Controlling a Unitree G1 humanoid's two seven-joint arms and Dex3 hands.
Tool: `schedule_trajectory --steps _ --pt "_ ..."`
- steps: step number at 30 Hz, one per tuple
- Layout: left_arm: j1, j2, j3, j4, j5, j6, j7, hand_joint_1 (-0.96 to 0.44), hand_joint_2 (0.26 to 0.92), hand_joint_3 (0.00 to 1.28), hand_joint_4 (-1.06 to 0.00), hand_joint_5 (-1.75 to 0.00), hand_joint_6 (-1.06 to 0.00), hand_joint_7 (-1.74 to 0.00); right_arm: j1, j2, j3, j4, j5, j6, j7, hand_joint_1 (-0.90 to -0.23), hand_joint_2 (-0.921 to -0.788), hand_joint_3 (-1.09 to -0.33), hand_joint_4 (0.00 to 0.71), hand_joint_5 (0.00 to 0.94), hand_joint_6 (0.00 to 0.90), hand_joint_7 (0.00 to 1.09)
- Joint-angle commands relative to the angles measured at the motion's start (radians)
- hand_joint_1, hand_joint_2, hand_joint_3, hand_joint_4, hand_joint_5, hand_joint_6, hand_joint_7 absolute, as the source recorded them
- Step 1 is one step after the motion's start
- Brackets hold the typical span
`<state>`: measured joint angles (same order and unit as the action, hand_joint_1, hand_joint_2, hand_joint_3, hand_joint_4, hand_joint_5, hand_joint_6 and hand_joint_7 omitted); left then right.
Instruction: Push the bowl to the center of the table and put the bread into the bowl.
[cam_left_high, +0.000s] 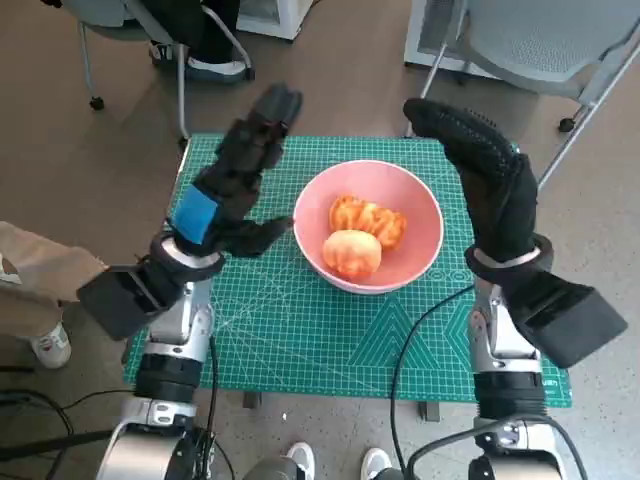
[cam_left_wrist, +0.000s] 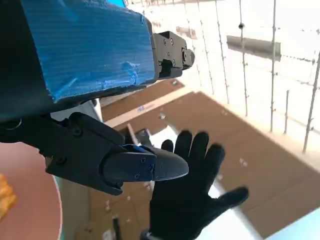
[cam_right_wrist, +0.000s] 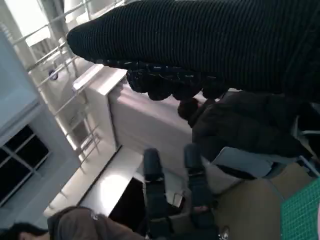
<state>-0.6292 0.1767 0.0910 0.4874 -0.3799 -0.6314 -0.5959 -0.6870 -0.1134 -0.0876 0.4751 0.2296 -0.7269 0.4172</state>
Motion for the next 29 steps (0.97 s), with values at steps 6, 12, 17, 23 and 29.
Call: schedule_trajectory --steps 6,12,17,23,29 --pt "-0.015 -0.012 0.026 -0.020 -0.059 0.070 -0.051 -0.64 0.921 0.23 0.00 0.00 -0.08 0.00 0.003 -0.009 0.003 0.027 -0.014 0.003 0.002 -0.665 -0.921 -0.799 0.176 0.004 0.023 0.50" --pt "-0.026 -0.015 0.040 -0.003 -0.060 0.082 -0.064 -0.59 0.921 0.16 0.00 0.00 -0.08 0.00 0.004 -0.009 0.003 0.025 -0.012 0.013 0.001 -0.664 -0.921 -0.800 0.176 0.003 0.025 0.50" --pt "-0.031 -0.020 0.048 0.006 -0.055 0.082 -0.071 -0.57 0.921 0.14 0.00 0.00 -0.09 -0.01 0.007 -0.009 0.004 0.021 -0.014 0.018 -0.002 -0.668 -0.921 -0.800 0.175 0.003 0.025 0.49" --pt "-0.040 -0.027 0.055 0.031 -0.049 0.072 -0.078 -0.57 0.921 0.13 0.00 0.00 -0.09 -0.01 0.009 -0.012 0.003 0.025 -0.014 0.013 0.001 -0.668 -0.921 -0.799 0.175 0.002 0.025 0.49" --pt "-0.053 -0.034 0.061 0.067 -0.041 0.053 -0.079 -0.57 0.921 0.13 0.00 0.00 -0.10 -0.01 0.007 -0.015 0.000 0.038 -0.011 0.006 0.005 -0.667 -0.921 -0.797 0.174 0.002 0.025 0.49"
